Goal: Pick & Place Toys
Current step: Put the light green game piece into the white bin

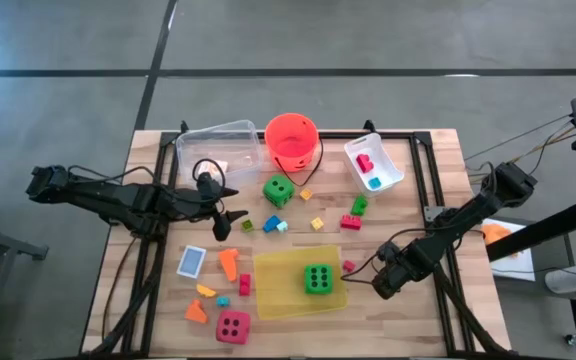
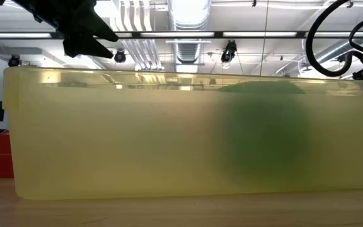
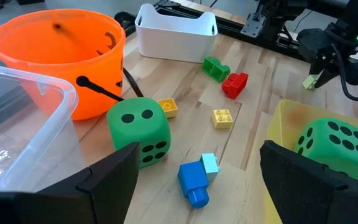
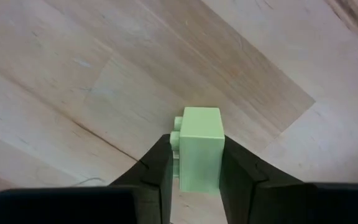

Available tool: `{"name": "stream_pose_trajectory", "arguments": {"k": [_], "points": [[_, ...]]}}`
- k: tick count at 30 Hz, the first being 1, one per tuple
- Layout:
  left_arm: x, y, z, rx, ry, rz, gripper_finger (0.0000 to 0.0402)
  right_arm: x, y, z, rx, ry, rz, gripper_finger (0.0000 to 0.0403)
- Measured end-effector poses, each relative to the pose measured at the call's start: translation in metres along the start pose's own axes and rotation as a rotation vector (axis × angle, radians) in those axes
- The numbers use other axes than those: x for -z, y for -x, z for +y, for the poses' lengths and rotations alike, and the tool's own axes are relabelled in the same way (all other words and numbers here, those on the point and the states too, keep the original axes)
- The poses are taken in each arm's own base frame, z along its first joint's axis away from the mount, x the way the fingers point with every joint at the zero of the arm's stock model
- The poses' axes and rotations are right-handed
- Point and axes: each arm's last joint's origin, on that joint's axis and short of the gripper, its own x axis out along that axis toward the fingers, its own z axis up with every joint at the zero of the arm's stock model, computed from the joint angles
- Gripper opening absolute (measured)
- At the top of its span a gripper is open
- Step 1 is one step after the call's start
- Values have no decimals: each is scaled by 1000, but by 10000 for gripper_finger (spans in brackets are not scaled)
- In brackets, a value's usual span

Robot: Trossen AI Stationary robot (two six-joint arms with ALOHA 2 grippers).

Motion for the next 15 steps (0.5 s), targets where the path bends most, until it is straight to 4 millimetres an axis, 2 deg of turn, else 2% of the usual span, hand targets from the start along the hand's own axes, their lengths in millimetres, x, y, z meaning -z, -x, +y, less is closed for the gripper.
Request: {"name": "stream_pose_trajectory", "arguments": {"k": [8, 12, 15], "points": [[0, 0, 0, 0, -2, 0, 319, 0, 6, 5, -16, 9, -31, 82], [0, 0, 0, 0, -2, 0, 319, -1, 23, 10, 0, 34, -92, 82], [0, 0, 0, 0, -2, 1, 319, -2, 42, 14, 27, 47, -145, 82]]}}
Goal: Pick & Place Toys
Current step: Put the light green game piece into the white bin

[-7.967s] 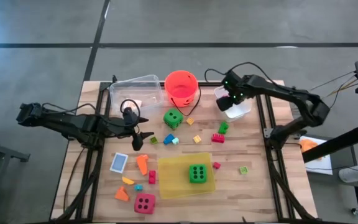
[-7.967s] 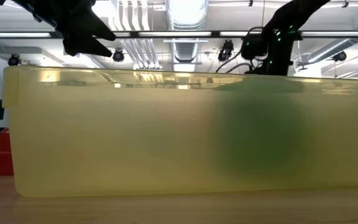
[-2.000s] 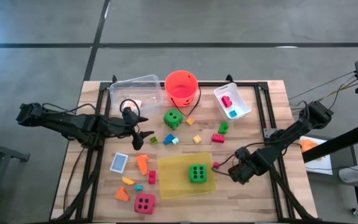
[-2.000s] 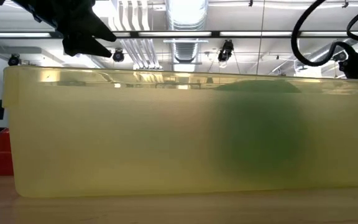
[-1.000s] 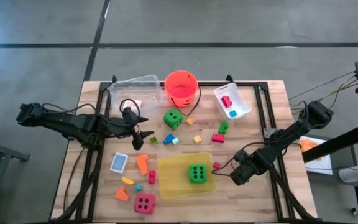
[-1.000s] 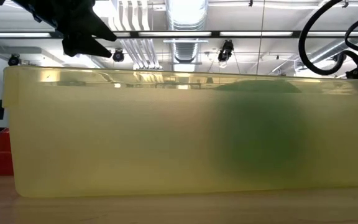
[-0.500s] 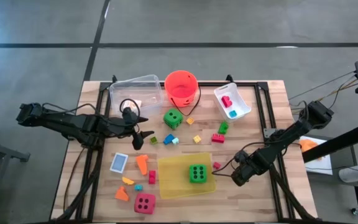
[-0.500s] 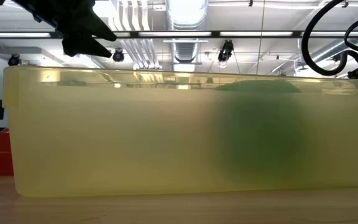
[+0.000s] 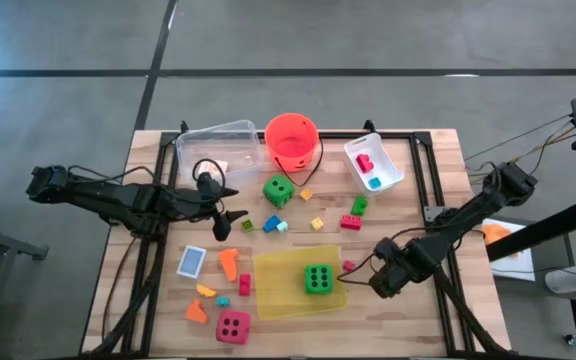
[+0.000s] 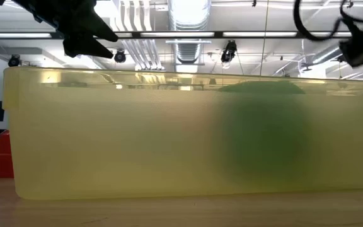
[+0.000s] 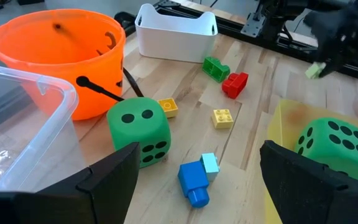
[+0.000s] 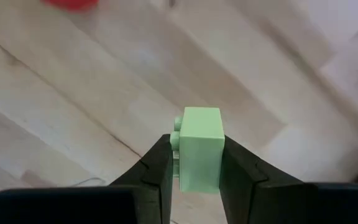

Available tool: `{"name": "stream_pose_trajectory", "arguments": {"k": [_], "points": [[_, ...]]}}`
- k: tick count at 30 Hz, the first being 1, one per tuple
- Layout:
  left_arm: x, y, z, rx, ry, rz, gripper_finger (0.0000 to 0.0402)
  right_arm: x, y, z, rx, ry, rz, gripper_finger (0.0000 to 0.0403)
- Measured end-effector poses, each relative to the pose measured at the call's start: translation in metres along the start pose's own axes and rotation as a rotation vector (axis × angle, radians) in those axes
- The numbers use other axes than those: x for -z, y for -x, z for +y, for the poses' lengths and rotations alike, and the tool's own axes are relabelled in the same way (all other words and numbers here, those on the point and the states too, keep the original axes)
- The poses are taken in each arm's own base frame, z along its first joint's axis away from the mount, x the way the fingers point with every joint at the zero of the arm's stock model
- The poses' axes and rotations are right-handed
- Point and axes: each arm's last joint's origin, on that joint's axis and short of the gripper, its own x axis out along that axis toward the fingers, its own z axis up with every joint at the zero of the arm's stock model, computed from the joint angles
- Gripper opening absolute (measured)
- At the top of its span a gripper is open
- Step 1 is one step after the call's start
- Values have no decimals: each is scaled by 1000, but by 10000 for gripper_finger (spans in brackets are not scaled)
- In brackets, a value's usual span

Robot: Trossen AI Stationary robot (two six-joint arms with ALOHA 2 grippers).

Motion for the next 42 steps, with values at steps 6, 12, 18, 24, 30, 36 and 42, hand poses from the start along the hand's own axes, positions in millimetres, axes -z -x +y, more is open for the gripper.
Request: {"name": "stream_pose_trajectory", "arguments": {"k": [6, 12, 18, 24, 30, 36, 42], "points": [[0, 0, 0, 0, 0, 0, 319, -24, 44, 0, 34, 17, -160, 82], [0, 0, 0, 0, 0, 0, 319, -70, 83, -9, -13, 40, -316, 82], [0, 0, 0, 0, 0, 1, 319, -125, 101, -41, 25, 6, -379, 82], [0, 0, 0, 0, 0, 1, 319, -178, 93, -87, 93, -75, -365, 82], [0, 0, 0, -1, -1, 2, 319, -224, 65, -131, 9, -113, -331, 82], [0, 0, 0, -1, -1, 2, 319, -245, 36, -161, 13, -146, -285, 82], [0, 0, 0, -1, -1, 3, 319, -252, 4, -163, 55, -115, -156, 82]]}}
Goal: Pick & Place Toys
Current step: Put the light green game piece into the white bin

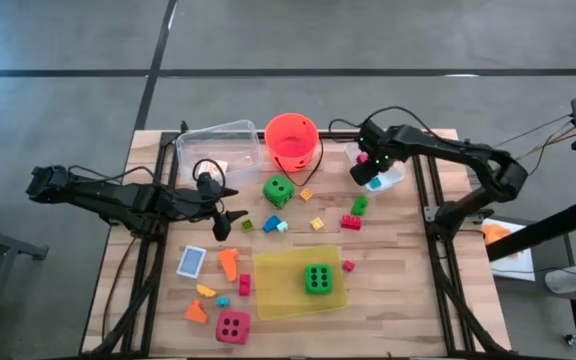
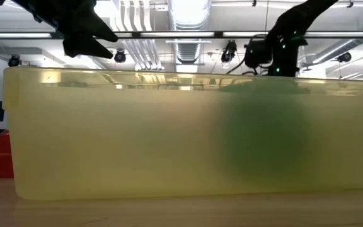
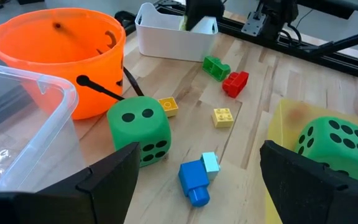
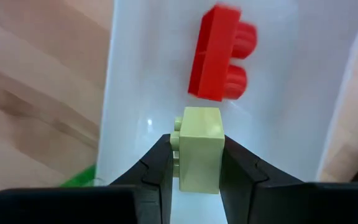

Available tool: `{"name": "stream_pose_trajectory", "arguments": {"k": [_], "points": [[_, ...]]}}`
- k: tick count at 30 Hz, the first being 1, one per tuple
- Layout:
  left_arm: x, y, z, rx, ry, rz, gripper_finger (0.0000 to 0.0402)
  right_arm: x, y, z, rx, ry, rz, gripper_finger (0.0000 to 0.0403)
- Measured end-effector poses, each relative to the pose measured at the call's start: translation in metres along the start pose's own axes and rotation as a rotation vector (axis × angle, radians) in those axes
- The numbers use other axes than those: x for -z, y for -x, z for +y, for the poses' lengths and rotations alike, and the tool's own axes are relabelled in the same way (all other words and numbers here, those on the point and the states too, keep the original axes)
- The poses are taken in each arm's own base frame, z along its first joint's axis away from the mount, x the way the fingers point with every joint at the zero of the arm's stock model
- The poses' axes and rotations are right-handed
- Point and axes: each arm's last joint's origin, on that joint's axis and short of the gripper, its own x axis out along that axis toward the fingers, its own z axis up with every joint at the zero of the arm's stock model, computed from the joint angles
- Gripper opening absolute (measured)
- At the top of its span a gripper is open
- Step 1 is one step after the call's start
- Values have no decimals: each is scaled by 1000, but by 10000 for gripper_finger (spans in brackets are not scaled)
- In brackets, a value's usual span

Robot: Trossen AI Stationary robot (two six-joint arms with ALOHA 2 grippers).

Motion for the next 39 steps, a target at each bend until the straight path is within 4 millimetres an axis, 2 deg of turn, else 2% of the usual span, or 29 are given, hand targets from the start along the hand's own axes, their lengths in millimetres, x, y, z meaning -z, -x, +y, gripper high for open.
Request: {"name": "stream_pose_trajectory", "arguments": {"k": [9, 20, 28, 39], "points": [[0, 0, 0, 0, 0, 0, 319, -5, -22, 5, -14, 54, 71, 82], [0, 0, 0, 0, 0, 0, 319, -4, -25, 7, -74, 107, 97, 82], [0, 0, 0, 0, 0, 0, 319, 0, -37, 8, -89, 137, 145, 82], [0, 0, 0, 0, 0, 0, 319, -1, -38, 8, -100, 172, 114, 82]]}}
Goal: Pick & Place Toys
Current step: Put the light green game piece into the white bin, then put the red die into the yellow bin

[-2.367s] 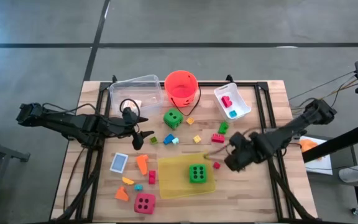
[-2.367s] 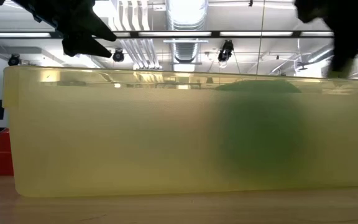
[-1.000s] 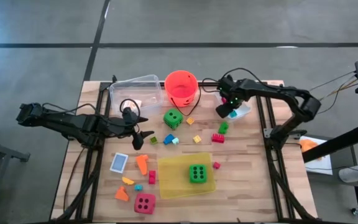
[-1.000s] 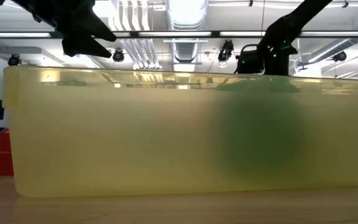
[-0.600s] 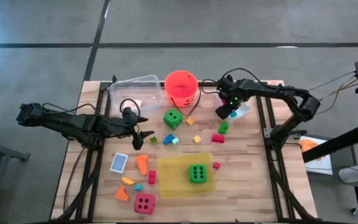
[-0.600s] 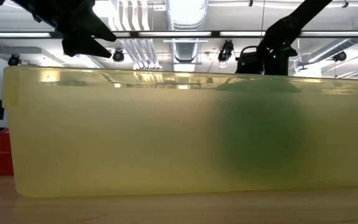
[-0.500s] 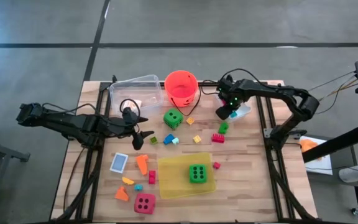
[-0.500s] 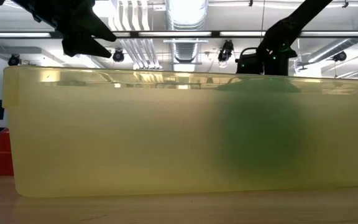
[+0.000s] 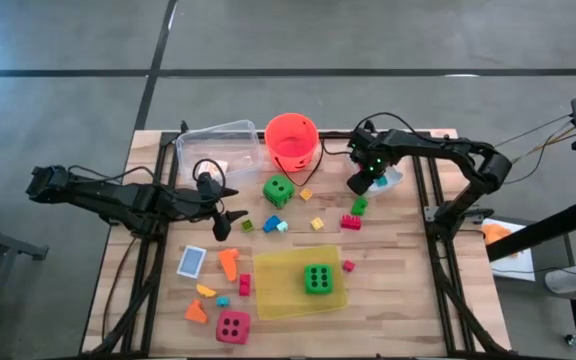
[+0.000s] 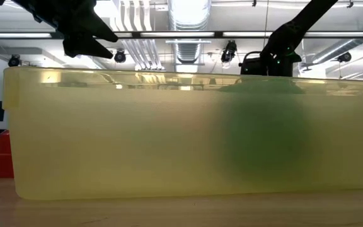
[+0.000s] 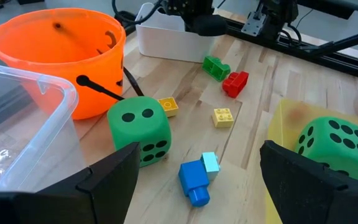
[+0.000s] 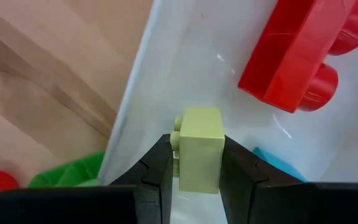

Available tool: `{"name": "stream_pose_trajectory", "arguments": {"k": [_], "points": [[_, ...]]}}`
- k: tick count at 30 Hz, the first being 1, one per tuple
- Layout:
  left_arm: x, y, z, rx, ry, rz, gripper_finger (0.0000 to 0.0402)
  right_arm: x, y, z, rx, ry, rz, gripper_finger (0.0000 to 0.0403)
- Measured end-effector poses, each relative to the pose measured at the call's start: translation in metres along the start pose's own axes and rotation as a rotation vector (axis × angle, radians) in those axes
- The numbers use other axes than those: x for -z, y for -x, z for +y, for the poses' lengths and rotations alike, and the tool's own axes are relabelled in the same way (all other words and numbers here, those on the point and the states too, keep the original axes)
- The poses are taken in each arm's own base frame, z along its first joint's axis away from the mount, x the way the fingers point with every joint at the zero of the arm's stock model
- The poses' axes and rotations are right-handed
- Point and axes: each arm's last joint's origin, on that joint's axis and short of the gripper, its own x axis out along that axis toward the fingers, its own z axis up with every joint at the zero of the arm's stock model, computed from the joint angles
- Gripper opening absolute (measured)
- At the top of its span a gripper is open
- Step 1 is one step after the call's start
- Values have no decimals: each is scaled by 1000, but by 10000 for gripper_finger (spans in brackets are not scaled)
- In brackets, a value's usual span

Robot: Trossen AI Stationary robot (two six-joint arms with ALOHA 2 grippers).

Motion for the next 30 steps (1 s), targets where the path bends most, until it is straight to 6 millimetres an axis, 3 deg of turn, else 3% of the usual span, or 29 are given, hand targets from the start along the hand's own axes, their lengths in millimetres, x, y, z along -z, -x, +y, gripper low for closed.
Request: {"name": "stream_pose_trajectory", "arguments": {"k": [6, 13, 18, 23, 30], "points": [[0, 0, 0, 0, 0, 0, 319, 0, 0, 0, 0, 8, -2, 87], [0, 0, 0, 0, 0, 0, 319, 0, 0, 0, 4, 7, -1, 221], [0, 0, 0, 0, 0, 0, 319, 1, 4, 0, 6, 6, -12, 278], [0, 0, 0, 0, 0, 0, 319, 3, 17, 0, 6, 4, -26, 295], [0, 0, 0, 0, 0, 0, 319, 8, 60, 3, -7, -16, -84, 296]]}}
